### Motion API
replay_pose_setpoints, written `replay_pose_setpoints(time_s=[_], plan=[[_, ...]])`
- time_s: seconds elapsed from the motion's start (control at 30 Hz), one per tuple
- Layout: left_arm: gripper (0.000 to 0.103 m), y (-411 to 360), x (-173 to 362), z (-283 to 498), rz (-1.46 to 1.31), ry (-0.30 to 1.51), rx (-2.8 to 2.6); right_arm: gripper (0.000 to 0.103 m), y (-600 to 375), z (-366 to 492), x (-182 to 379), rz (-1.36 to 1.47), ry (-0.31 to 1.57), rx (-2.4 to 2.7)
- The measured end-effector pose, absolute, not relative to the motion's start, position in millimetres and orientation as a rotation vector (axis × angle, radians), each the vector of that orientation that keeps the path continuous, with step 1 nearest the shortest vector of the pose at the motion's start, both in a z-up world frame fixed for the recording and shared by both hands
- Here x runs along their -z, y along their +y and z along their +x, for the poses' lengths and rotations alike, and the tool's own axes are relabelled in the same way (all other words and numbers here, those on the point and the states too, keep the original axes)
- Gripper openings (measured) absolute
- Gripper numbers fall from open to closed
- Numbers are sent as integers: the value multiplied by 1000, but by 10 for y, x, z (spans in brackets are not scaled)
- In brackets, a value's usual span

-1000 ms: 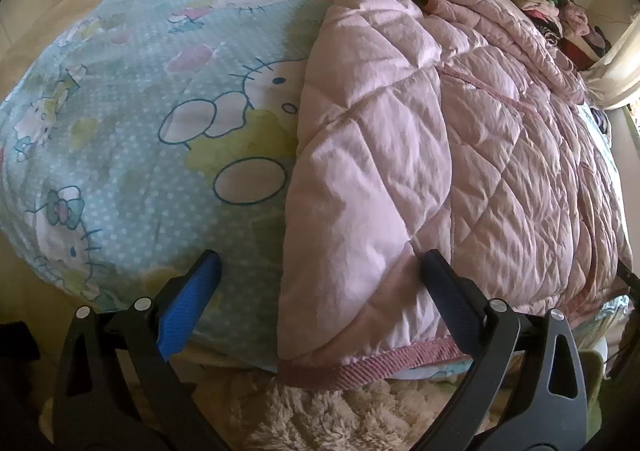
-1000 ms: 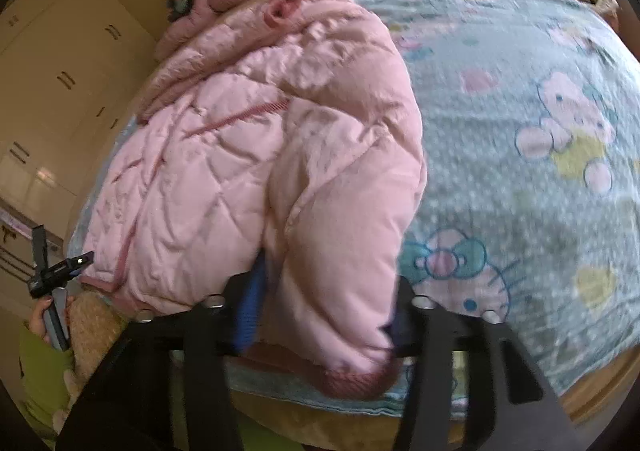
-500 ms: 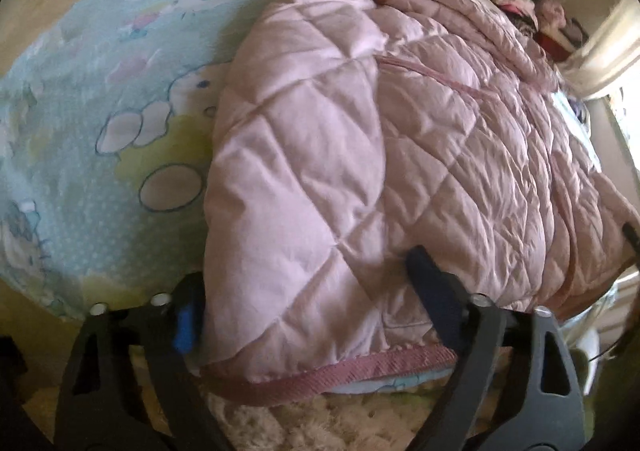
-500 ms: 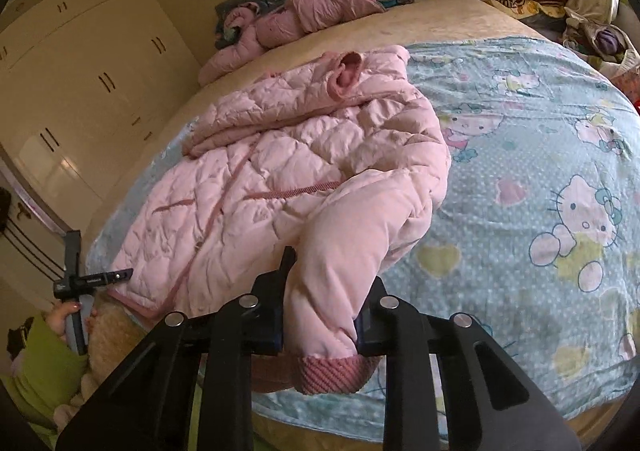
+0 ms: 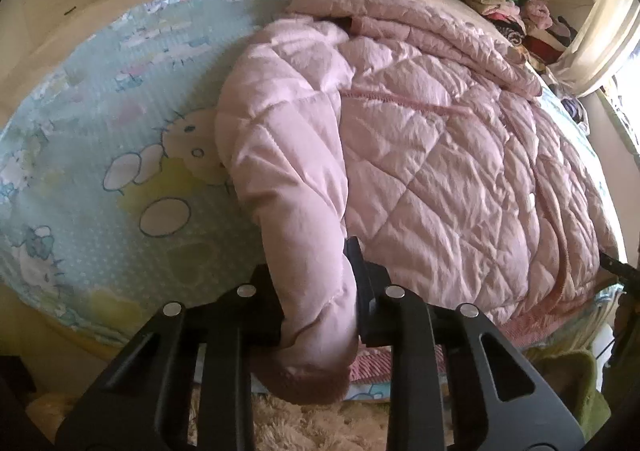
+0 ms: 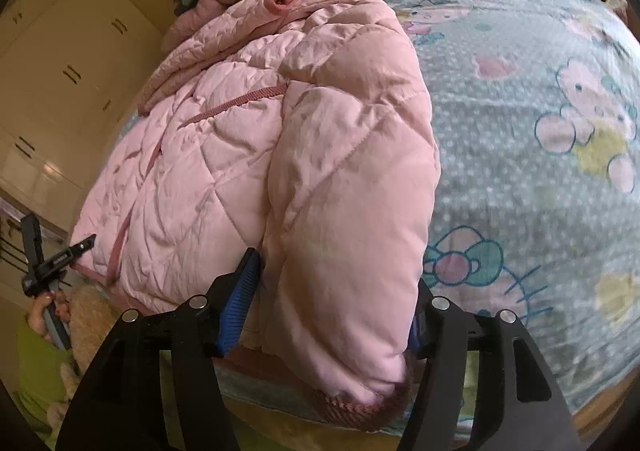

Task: Fold large clothes
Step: 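Lift the hem with both grippers and fold it toward the collar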

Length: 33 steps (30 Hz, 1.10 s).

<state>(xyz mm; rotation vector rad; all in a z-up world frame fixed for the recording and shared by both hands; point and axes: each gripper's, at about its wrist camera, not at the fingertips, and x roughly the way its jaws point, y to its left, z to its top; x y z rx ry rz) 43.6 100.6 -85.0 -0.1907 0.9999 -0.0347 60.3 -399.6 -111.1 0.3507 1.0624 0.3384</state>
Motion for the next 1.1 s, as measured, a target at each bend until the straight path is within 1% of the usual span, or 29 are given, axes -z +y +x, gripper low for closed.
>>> replay_pose_setpoints(time_s=[0.03, 0.1, 0.13, 0.17, 0.27, 0.37, 0.47, 0.73, 1.1], plan=[[16, 1010, 830, 430, -194, 993, 36, 60, -4001, 596, 1110, 354, 1063, -345], [15, 1007, 771, 418, -193, 975, 40, 53, -4003, 597, 1103, 352, 1065, -358], [15, 999, 740, 409, -190, 966, 41, 41, -3998, 589, 1087, 348, 1060, -376], [15, 990, 711, 401, -186, 957, 42, 34, -4000, 567, 1058, 350, 1046, -394], [14, 961, 602, 378, -182, 923, 48, 24, -4017, 525, 941, 347, 996, -425], [14, 942, 480, 372, -170, 889, 47, 21, -4034, 509, 800, 355, 947, -447], [14, 915, 364, 387, -159, 861, 52, 20, -4053, 503, 628, 369, 886, -466], [14, 870, 91, 479, -136, 786, 55, 19, -4058, 641, 142, 390, 759, -509], [14, 1030, -250, 678, -178, 711, 46, 19, -4059, 986, -291, 416, 648, -523]])
